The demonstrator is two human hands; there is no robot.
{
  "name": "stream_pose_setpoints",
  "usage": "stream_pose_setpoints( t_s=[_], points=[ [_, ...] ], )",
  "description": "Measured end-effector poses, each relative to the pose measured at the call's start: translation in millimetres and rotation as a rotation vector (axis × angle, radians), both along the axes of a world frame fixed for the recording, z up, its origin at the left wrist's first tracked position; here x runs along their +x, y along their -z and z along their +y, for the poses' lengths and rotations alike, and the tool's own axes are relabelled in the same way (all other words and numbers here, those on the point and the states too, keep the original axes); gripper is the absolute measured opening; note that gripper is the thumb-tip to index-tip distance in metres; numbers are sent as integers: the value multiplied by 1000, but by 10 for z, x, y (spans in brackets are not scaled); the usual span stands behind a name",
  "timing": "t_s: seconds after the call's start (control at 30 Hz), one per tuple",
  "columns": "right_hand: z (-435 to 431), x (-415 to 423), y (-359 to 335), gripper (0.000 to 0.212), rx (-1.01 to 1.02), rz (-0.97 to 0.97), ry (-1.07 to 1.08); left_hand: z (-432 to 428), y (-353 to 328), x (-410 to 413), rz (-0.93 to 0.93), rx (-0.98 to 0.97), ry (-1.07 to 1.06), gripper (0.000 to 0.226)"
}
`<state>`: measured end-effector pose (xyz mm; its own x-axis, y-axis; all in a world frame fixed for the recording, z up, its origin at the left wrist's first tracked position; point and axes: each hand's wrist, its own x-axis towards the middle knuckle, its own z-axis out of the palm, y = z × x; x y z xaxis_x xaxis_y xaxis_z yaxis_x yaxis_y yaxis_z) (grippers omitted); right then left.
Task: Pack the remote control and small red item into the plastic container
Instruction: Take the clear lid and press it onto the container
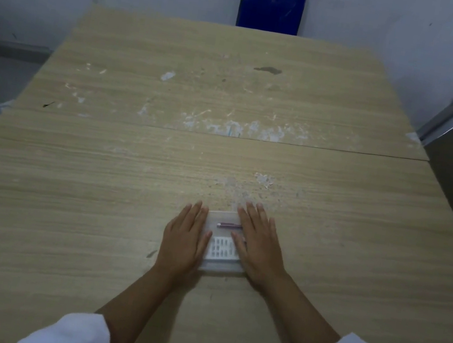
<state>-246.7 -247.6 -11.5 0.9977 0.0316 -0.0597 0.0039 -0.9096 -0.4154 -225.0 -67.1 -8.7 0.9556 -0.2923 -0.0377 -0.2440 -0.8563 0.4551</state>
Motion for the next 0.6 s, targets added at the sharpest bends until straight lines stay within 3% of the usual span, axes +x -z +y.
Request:
stream_pose_setpoints(
  t_s=[0.1, 0.2, 0.33, 0.6],
  points=[
    [-74, -56, -80, 48, 183, -93, 269, 34, -78, -37, 31, -162, -160, 55],
    [-180, -176, -94, 23, 251, -119, 536, 129, -149, -76, 74, -283, -410, 35],
    [-149, -315, -60, 37, 212, 2, 554, 154, -160, -138, 199, -94, -348, 37],
    [-89, -309, 1, 33, 156, 20, 566, 92, -127, -137, 251, -75, -335, 43]
  ],
)
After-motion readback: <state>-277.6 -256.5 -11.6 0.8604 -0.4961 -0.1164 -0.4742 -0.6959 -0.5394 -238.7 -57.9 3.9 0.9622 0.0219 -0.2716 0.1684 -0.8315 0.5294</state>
